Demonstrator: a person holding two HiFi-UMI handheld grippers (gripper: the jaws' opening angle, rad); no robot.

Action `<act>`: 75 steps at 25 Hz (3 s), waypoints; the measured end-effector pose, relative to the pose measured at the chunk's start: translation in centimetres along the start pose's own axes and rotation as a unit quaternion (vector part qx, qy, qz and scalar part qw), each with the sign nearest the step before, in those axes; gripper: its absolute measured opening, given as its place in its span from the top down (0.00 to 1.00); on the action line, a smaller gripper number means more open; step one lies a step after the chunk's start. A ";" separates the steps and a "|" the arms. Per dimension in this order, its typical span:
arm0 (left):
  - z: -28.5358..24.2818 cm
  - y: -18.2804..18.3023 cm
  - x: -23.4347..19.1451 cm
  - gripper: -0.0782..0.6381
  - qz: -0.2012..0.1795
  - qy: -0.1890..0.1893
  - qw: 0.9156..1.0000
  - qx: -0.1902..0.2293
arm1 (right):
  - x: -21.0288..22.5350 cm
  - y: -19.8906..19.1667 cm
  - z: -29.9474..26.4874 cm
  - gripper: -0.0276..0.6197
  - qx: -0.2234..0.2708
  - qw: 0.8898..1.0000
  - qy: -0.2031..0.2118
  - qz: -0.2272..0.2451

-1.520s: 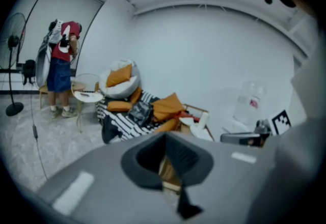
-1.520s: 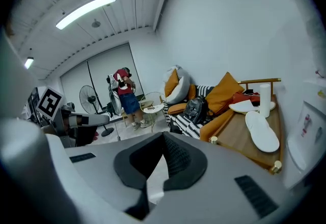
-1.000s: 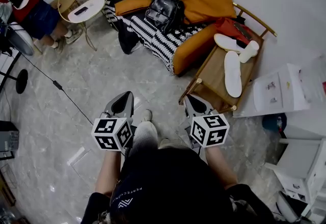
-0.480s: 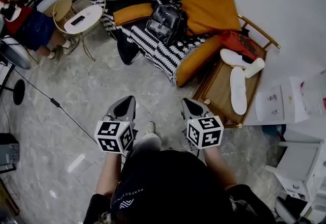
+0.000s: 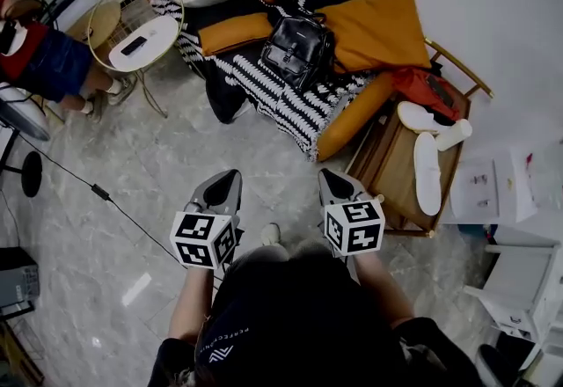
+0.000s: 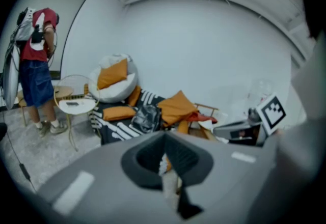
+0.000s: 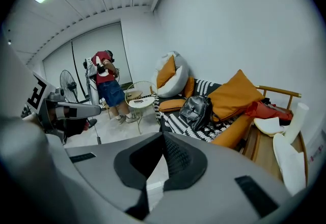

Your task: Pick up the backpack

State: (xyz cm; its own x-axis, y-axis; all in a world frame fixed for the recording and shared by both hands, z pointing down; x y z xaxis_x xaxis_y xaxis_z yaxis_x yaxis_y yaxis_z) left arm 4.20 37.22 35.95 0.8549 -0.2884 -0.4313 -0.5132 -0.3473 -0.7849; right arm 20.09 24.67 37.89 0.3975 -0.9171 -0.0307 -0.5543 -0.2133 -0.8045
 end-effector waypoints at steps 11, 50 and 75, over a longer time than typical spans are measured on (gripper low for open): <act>-4.3 3.3 -3.2 0.88 -0.006 -0.004 1.000 0.008 | 2.1 2.3 -4.4 0.97 0.002 1.000 -0.030 -0.003; -29.6 16.8 -8.0 0.81 -0.057 -0.042 0.996 -0.051 | 18.0 12.5 -21.6 0.89 0.026 0.996 -0.053 -0.073; -52.2 22.8 -16.3 0.67 -0.114 -0.093 0.973 -0.180 | 28.8 12.8 -36.5 0.73 -0.048 0.973 -0.146 -0.173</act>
State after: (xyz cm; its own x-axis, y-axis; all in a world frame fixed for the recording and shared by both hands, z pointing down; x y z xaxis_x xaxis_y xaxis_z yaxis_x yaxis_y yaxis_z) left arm -25.46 -12.55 48.32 0.9312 -0.0128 -0.3643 -0.2746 -0.6822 -0.6777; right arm -2.24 -16.77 48.29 0.7555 -0.6529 0.0542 -0.4104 -0.5362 -0.7376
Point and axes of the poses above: the fingertips, and each gripper's own axes: z backward along the fingers, x to its right, y out of its top, the point moved 3 cm from there along z, backward along the fingers, and after that the axes turned 12 degrees about z, right-handed, at the moved point
